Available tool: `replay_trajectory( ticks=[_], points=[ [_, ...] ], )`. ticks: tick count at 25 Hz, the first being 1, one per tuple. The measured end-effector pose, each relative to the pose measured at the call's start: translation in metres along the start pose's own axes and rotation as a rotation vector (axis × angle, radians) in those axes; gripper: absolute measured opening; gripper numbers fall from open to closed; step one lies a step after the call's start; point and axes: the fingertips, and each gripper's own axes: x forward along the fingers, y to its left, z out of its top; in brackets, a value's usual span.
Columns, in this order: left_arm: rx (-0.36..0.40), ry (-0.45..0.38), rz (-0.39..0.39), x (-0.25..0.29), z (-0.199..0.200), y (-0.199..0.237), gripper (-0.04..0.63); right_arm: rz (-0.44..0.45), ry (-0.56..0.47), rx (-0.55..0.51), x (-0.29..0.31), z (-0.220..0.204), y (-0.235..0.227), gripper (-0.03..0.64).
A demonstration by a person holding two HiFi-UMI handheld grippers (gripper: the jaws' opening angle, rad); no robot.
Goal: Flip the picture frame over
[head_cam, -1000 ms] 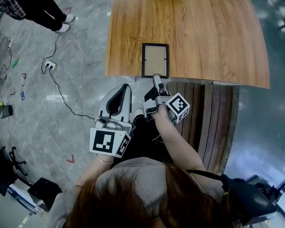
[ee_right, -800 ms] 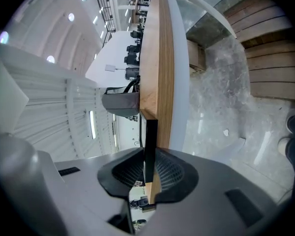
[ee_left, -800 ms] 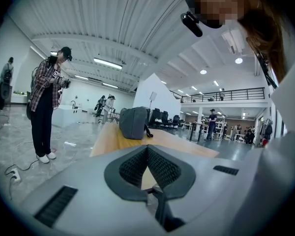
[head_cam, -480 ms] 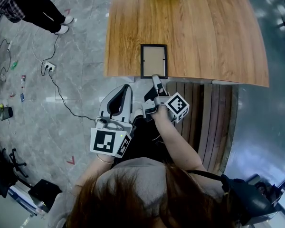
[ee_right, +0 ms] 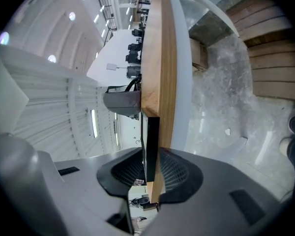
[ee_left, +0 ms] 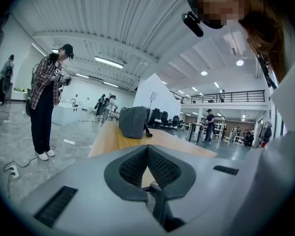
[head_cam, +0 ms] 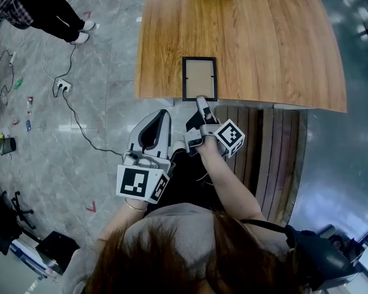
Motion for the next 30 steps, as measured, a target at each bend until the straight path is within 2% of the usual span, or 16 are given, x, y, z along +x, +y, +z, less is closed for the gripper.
replay_trajectory(
  ticks=[13,22,25,27,30],
  points=[
    [-0.002,0.0,-0.008,0.001,0.0,0.0,0.006,-0.008,0.0,0.021,-0.004,0.001,0.002,0.08],
    [-0.004,-0.001,-0.009,-0.001,-0.001,0.001,0.006,0.06,-0.034,0.02,-0.013,-0.002,0.004,0.08],
    [-0.005,-0.002,-0.01,-0.002,-0.002,0.001,0.006,0.07,-0.041,-0.089,-0.014,0.005,0.017,0.078],
    [-0.005,-0.004,-0.012,-0.003,-0.001,0.001,0.006,0.053,-0.05,-0.176,-0.016,0.014,0.022,0.078],
    [-0.004,-0.01,-0.015,-0.003,0.001,0.001,0.006,0.015,-0.077,-0.25,-0.018,0.029,0.025,0.078]
  ],
)
